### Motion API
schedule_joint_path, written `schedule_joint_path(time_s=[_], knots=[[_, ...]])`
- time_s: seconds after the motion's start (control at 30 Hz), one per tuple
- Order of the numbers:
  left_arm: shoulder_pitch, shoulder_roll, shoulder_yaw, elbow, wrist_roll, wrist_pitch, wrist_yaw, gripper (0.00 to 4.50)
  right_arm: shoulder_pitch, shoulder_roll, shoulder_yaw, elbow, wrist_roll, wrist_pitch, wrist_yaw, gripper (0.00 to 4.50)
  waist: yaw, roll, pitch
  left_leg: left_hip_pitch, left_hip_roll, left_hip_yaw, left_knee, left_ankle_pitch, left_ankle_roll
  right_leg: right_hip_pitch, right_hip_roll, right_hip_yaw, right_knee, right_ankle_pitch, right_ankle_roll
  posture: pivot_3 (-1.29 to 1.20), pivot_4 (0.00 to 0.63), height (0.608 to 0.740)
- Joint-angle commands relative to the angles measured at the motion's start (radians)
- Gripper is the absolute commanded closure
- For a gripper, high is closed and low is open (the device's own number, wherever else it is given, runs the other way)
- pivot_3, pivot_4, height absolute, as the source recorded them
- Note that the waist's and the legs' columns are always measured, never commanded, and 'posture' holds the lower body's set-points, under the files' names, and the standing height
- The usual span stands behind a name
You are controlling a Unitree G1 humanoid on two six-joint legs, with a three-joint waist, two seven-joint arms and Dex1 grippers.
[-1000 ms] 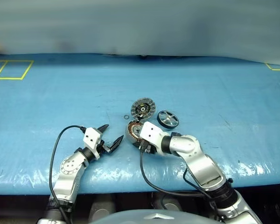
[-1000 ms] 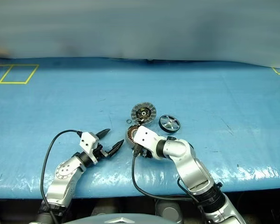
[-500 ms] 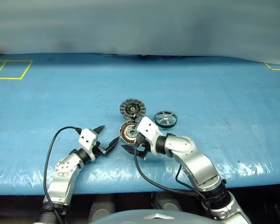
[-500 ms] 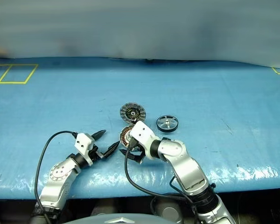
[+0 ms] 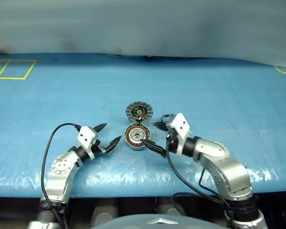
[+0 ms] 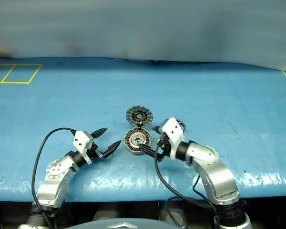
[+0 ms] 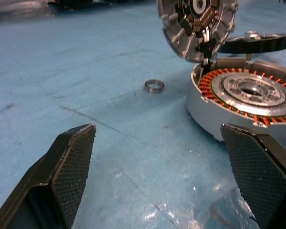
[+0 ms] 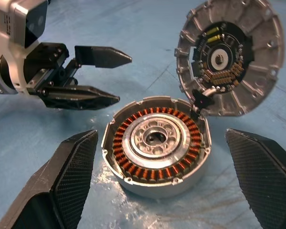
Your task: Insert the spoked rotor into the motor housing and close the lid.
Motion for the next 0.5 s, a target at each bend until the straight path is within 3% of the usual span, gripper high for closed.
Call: schedule_joint_path(time_s=[0.03, 0.5], knots=[[-0.053, 0.026, 0.018, 0.049, -0.008, -0.034, -0.04, 0.0, 0.032, -0.035, -0.056, 0.047, 0.046, -0.074, 0.037, 0.03, -0.002, 0.0, 0.0, 0.001, 0.0, 0.0, 0.0, 0.0, 0.0, 0.0, 0.0, 0.0, 0.0, 0.0, 0.0, 0.0, 0.15, 0.74], [-0.33, 0.009, -0.053, 0.456, 0.098, -0.128, -0.127, 0.0, 0.096, -0.047, -0.065, 0.104, 0.087, -0.174, 0.025, 0.03, 0.002, 0.0, 0.0, 0.0, 0.0, -0.001, 0.0, 0.0, 0.0, 0.0, 0.001, 0.0, 0.0, 0.002, 0.003, 0.0, 0.15, 0.74]])
